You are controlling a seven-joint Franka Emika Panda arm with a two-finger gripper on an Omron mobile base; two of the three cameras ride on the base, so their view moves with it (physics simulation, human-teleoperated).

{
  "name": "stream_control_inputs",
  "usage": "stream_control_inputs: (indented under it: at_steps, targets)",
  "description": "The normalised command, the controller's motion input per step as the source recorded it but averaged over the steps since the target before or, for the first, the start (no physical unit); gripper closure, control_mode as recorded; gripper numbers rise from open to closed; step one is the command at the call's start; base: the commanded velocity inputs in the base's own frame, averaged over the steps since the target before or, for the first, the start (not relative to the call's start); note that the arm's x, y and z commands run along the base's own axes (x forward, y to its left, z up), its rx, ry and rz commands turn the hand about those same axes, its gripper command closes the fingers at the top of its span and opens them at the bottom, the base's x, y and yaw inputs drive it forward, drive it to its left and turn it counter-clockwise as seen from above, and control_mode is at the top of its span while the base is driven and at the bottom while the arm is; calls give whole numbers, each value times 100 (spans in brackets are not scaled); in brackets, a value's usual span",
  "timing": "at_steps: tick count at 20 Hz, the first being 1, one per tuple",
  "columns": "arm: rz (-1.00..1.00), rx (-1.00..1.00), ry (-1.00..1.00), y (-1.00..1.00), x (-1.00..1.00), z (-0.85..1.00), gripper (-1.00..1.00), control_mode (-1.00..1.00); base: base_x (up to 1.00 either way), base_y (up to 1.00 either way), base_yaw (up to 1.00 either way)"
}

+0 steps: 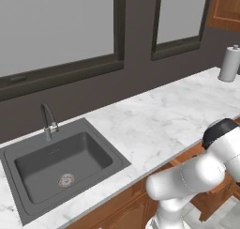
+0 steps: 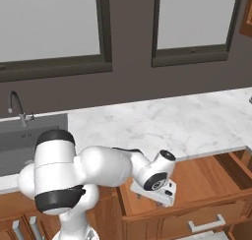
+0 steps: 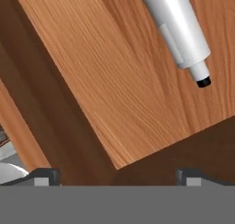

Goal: Restock the sink supplies by placing the sponge and soap dispenser on the counter and next to the sink. Make sure the soap dispenser is upright.

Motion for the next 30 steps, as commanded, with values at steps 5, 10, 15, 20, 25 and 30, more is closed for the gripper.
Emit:
stream_control_inputs:
  at_steps: [5,10,15,20,25,30]
  targets:
    - [0,5,3,-31,-92,-67,-100,-100,0,0,0]
    - [-1,5,0,-51,-86,-12,-100,-100,0,0,0]
    - [0,0,-1,-32,49,65,-100,-100,0,0,0]
    - [0,0,0,-25,39,32,-100,-100,0,0,0]
    - [1,0,-9,-6,3,-50,-100,-100,0,0,0]
    - [6,0,-1,-15,51,-7,-100,-100,0,0,0]
